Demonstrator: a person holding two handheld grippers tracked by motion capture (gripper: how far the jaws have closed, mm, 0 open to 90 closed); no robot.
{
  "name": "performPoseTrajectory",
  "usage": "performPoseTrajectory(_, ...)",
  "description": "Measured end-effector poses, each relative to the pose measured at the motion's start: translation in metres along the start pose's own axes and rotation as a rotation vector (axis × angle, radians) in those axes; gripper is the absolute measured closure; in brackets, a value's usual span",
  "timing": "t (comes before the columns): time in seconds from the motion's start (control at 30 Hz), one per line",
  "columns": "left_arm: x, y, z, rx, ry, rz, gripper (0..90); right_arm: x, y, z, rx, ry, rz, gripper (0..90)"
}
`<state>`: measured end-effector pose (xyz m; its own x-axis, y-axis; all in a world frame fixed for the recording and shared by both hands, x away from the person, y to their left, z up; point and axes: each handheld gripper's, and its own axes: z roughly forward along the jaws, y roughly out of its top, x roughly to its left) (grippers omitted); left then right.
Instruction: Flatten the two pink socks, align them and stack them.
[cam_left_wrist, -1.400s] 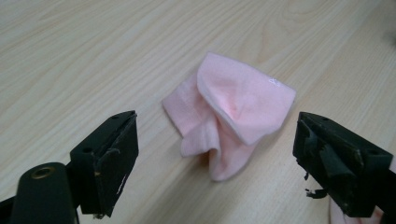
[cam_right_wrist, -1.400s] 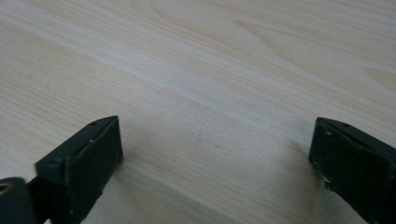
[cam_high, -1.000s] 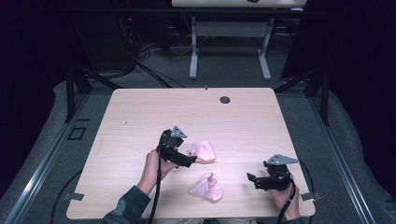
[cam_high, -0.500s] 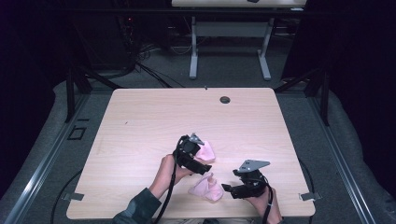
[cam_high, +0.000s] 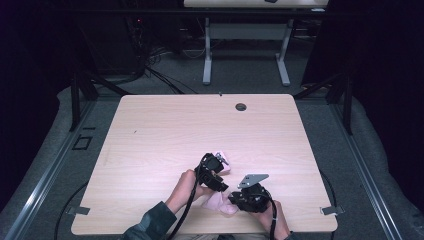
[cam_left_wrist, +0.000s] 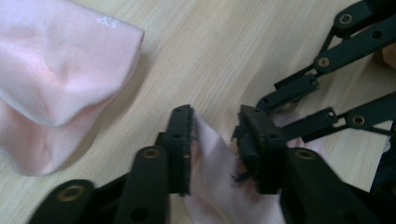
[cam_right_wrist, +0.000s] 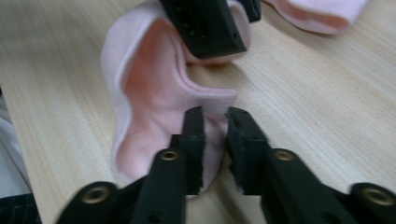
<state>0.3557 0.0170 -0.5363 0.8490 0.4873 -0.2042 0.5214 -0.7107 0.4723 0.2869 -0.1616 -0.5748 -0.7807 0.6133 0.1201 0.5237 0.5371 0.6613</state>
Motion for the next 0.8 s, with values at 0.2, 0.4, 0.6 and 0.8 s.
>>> performPoseTrajectory(0.2,0.002,-0.008,-0.005,-0.05,0.019,-0.002,86.2,0.0,-0.001,0.001,-0.006,0.031,0.016,87.9)
performPoseTrajectory(0.4,0.006,-0.018,-0.02,-0.147,0.056,-0.022,87.3,-0.001,-0.004,-0.003,-0.04,0.005,0.043,89.1)
performPoseTrajectory(0.6,0.002,-0.026,-0.044,-0.324,0.12,-0.008,87.2,-0.004,-0.006,-0.028,-0.117,-0.126,0.083,89.0)
performPoseTrajectory(0.8,-0.009,-0.041,-0.044,-0.345,0.145,0.003,79.7,0.0,-0.014,-0.038,-0.113,-0.226,0.107,88.4)
